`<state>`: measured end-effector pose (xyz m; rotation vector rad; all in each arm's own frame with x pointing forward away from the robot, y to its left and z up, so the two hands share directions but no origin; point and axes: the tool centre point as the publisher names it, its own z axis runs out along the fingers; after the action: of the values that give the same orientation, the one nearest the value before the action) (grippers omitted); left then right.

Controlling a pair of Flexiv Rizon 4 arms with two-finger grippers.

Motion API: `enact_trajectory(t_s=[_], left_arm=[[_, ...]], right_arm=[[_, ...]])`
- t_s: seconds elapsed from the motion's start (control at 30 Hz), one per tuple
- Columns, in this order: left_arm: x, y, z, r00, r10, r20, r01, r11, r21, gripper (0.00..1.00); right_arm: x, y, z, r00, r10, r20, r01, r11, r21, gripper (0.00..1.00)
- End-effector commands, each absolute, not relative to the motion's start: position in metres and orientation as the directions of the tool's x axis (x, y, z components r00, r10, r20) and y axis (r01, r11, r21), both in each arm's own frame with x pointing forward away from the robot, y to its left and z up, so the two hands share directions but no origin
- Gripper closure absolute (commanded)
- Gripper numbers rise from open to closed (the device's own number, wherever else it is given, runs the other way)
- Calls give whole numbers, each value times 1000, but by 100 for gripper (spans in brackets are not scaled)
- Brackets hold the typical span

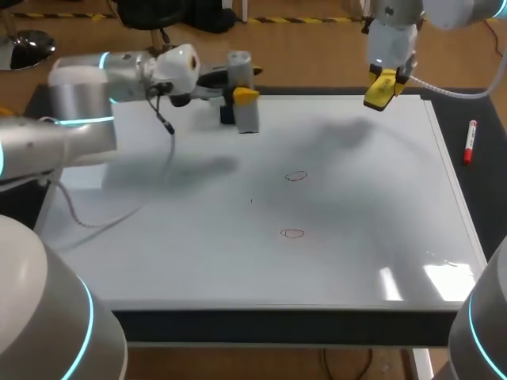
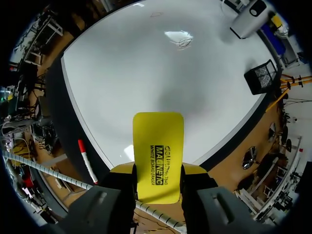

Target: Pick up the inspection probe, press it on each red-marked spot on the whiteboard one by one, put down the probe, pick up the eraser, and wipe off all the red marks.

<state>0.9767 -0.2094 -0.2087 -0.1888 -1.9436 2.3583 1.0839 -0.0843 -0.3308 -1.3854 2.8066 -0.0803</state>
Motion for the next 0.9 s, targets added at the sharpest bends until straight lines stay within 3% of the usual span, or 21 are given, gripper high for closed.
enact_trajectory(t_s=[0.03, 0.9], left_arm=[[982, -230, -213, -969, 243, -50, 0, -201, -980, 100], [936, -297, -240, -912, 409, 20, -92, -158, -983, 100]], right_arm=[[1084, -85, -330, -607, -795, 16, -794, 605, -52, 100], [1084, -85, -330, -607, -795, 16, -794, 605, -52, 100]])
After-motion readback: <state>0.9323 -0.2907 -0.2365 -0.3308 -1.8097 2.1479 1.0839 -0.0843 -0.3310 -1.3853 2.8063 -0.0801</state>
